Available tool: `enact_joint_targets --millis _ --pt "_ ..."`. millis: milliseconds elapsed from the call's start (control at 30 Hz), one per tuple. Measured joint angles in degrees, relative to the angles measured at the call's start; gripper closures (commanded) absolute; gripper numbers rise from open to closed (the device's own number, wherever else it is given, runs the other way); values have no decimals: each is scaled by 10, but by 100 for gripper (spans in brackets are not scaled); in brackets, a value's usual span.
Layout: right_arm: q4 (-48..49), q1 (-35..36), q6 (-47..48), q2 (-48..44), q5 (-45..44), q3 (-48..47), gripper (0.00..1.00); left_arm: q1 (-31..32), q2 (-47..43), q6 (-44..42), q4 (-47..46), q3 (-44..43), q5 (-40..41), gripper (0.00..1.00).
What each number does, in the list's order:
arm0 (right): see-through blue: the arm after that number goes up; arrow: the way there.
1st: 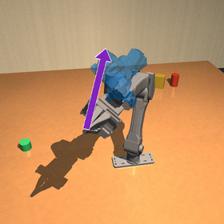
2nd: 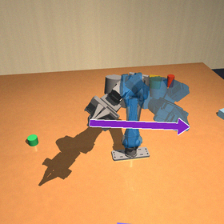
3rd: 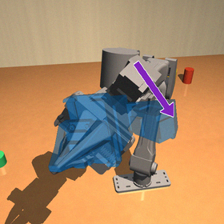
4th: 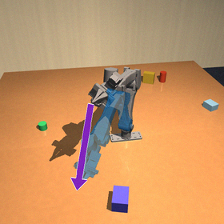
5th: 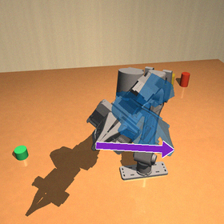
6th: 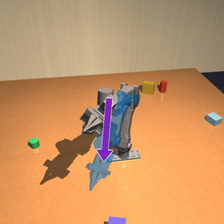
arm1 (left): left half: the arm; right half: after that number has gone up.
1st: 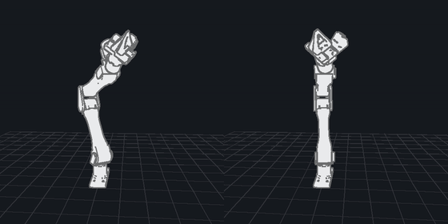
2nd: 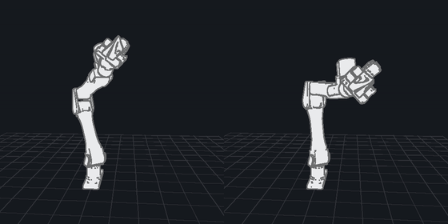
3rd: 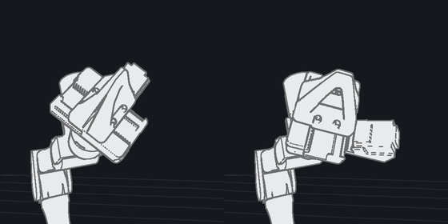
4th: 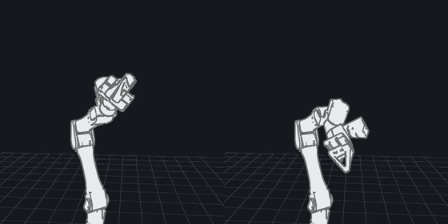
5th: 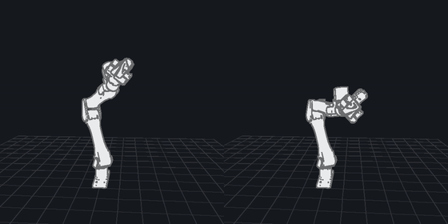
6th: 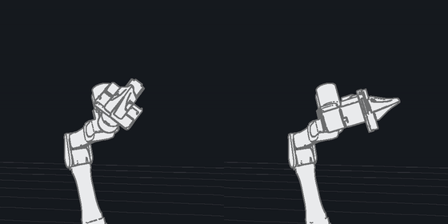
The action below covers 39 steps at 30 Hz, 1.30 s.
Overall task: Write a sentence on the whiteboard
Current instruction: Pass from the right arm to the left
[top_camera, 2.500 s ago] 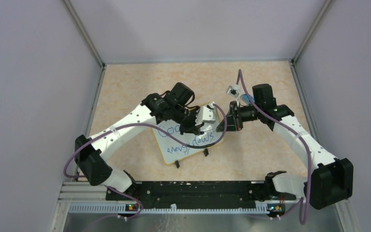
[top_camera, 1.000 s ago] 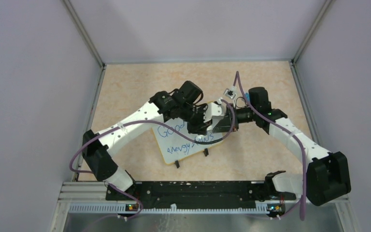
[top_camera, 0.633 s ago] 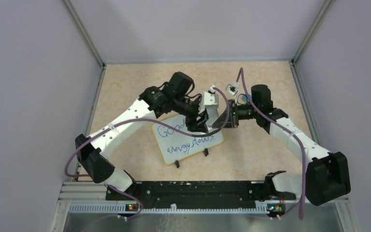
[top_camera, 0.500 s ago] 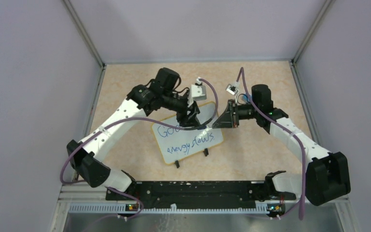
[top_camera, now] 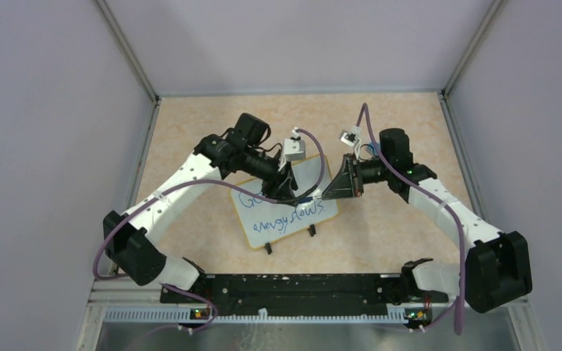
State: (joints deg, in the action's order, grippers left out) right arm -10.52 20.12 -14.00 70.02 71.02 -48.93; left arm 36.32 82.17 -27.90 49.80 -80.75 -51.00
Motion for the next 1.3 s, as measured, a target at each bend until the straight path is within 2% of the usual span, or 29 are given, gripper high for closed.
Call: enact_joint_targets --millis 200,300,700,1000,1300 --pt "-10 6 5 0 6 -10 100 0 24 -3 4 22 -35 44" --pt "-13 9 7 0 9 -10 100 2 35 -3 5 26 -44 50" --pt "-22 16 8 0 16 -10 100 28 41 14 0 26 -49 99" --pt "-30 19 9 1 -8 -10 100 28 43 63 -27 38 -33 100" --pt "-41 27 10 11 -20 -10 100 42 50 75 -21 38 -3 100"
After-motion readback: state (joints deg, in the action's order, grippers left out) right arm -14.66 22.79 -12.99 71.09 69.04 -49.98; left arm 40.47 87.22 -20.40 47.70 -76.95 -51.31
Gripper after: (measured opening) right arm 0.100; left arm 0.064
